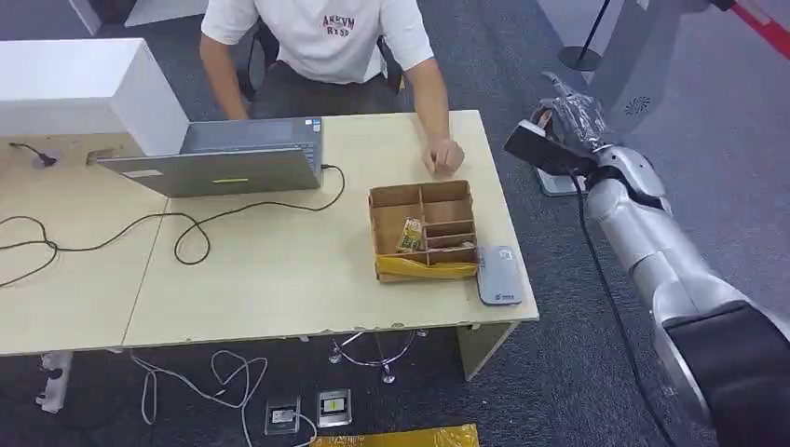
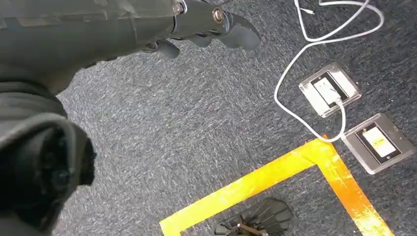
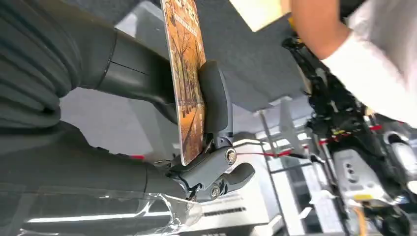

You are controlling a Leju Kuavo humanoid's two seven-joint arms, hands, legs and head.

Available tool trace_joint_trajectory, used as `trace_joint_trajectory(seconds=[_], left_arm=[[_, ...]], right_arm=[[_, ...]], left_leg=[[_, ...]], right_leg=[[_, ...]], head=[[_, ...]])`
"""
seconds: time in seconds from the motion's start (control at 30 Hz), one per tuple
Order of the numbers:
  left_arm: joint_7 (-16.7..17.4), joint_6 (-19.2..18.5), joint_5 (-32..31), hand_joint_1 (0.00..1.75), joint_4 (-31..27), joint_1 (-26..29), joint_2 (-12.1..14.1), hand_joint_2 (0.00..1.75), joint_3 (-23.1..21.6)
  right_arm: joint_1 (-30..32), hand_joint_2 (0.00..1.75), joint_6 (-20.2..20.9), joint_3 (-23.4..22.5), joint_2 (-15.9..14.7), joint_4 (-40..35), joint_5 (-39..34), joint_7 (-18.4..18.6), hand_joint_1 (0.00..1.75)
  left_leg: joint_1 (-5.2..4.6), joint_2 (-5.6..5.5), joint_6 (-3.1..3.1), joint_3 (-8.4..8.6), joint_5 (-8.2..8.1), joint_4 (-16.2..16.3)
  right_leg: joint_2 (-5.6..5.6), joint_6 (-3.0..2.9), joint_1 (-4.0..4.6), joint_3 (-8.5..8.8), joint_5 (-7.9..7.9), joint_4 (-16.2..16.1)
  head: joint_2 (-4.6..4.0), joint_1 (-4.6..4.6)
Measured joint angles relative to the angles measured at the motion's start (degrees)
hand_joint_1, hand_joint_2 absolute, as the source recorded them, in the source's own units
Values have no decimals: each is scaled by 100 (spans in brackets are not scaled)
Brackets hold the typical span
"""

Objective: Pass the card to the sensor for recognition and then transmit it.

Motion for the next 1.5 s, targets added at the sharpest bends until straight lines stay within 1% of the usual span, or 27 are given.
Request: trace_joint_trajectory(seconds=[0.17, 0.4, 0.5, 0.73, 0.87, 1.0, 1.5], left_arm=[[11, -2, 22, 0, 0, 15, -9, 0, 0], [57, -15, 18, 0, 0, 2, -7, 0, 0], [70, -22, 20, 0, 0, -4, -2, 0, 0], [133, -61, 17, 0, 0, -5, -2, 0, 0], [173, -61, 0, 0, 0, -5, -4, 0, 0], [175, -61, -2, 0, 0, -5, -4, 0, 0], [175, -42, 35, 0, 0, 14, -7, 0, 0]], right_arm=[[678, 175, -81, -120, -321, -444, -216, 214, 175], [1341, 175, -140, -300, -474, -734, -363, 426, 175], [1617, 175, -116, -310, -472, -898, -310, 560, 175], [2094, 175, -50, -308, -402, -1231, -153, 730, 175], [2375, 175, 85, -308, -360, -1467, -89, 868, 175], [2571, 175, 140, -308, -310, -1645, -87, 922, 175], [2788, 175, 260, -308, -214, -1936, -46, 1001, 175]], left_leg=[[5, -3, -2, -5, -2, 0], [8, 7, -2, 0, -2, 0], [9, 7, -3, 2, -2, -1], [8, 6, -3, 2, -2, -1], [8, 6, -3, 1, -2, -1], [8, 7, -3, 1, -2, -1], [8, 7, -3, 1, -2, -1]], right_leg=[[-11, 0, 5, 1, 0, -1], [7, 0, 7, 1, 0, -1], [11, 0, 8, 2, 0, 0], [10, 0, 7, 3, 0, 0], [9, 0, 7, 2, 0, 0], [11, 0, 7, 2, 0, 0], [10, 0, 7, 2, 0, 0]], head=[[0, 4], [0, 2], [0, 0], [0, 0], [0, 0], [0, 0], [0, 2]])
